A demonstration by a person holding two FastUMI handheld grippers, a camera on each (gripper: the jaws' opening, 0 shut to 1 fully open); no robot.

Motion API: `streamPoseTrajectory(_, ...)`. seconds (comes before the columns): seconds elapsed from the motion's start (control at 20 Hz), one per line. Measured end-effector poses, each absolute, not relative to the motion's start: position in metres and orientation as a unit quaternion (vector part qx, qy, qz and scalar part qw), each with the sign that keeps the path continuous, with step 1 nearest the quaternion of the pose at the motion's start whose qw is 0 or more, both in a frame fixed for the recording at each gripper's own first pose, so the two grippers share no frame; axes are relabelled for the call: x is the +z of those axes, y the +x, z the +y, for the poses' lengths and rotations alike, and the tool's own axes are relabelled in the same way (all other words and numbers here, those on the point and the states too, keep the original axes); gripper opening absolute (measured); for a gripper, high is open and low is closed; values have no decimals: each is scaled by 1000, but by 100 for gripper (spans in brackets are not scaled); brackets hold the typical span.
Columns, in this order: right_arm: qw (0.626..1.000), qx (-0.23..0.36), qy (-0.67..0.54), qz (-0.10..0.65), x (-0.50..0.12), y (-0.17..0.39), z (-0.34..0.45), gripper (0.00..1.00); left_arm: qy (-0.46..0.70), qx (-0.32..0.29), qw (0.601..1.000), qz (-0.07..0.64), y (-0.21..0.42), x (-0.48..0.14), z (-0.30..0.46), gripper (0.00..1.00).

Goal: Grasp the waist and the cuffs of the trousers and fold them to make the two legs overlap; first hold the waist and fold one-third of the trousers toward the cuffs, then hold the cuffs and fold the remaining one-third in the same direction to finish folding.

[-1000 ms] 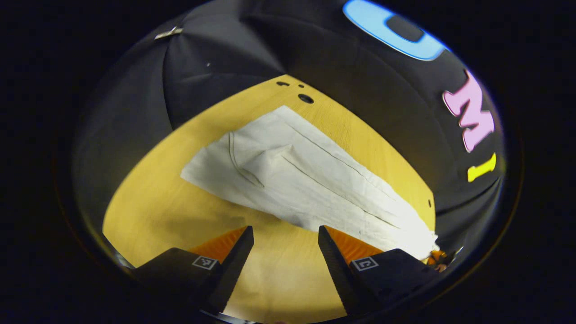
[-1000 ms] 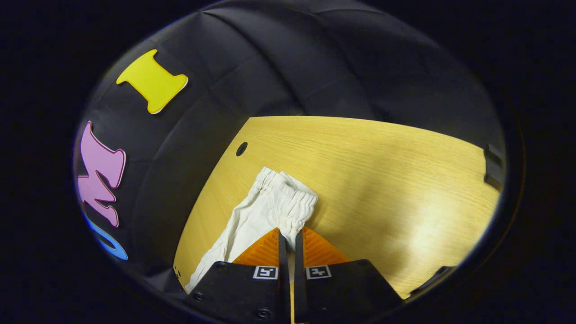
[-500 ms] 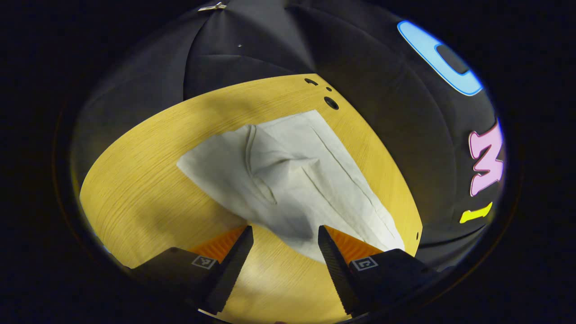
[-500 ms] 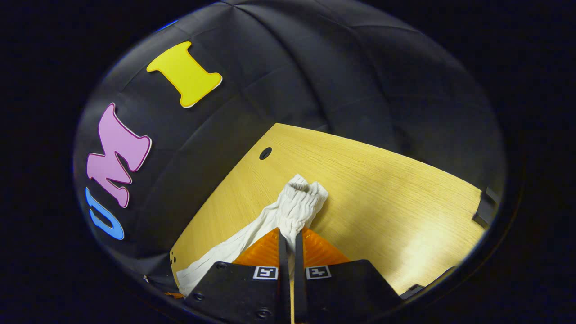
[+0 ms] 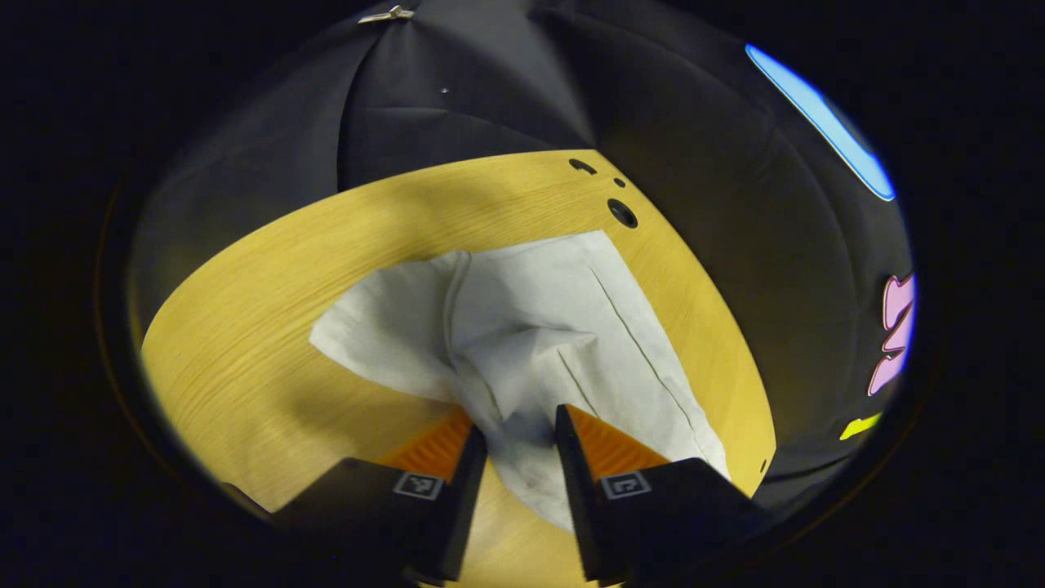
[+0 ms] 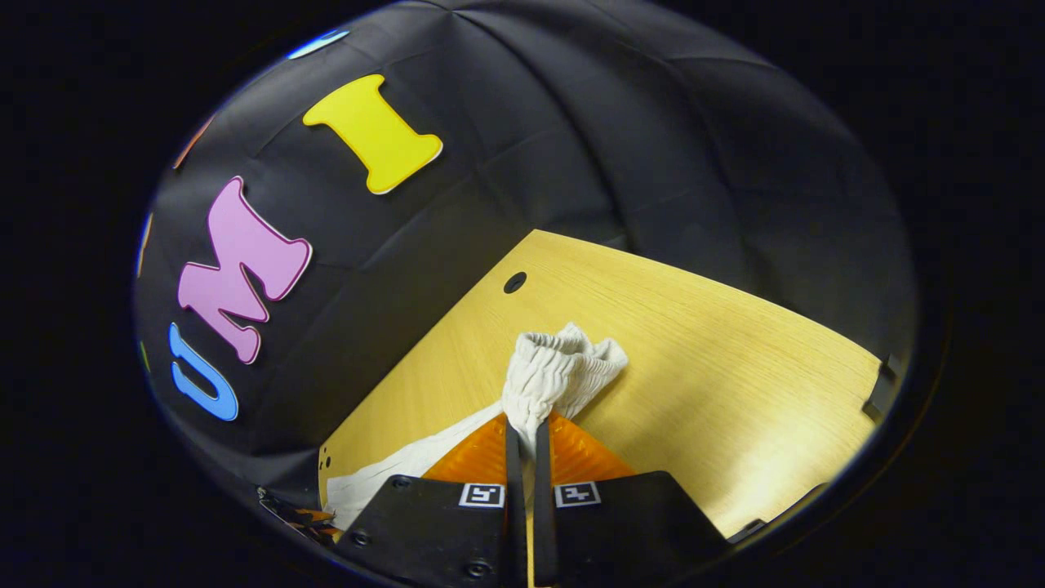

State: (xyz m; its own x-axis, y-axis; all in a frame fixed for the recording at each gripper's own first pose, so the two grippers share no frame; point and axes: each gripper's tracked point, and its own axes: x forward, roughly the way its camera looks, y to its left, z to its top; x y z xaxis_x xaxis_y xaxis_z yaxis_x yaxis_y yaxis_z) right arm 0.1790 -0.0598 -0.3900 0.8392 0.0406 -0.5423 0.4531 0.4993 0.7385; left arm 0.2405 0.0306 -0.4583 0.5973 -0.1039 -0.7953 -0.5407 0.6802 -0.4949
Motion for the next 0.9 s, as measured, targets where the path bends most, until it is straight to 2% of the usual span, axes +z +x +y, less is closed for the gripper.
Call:
streamPoseTrajectory(0.15, 830, -116, 487, 245, -375, 178, -49, 7, -437, 122, 797, 398, 243, -456, 27, 17)
streamPoseTrajectory(0.25, 835, -112, 485, 235, -363, 181, -45, 7, -479, 127, 778, 386, 235, -456, 27, 8)
streamPoseTrajectory(0.5, 850, -82, 478, 206, -324, 196, -29, 7, -471, 124, 781, 391, 192, -456, 21, 6)
streamPoseTrajectory(0.9, 883, 34, 427, 190, -265, 222, 67, 7, -484, 115, 773, 393, 131, -455, 4, 7)
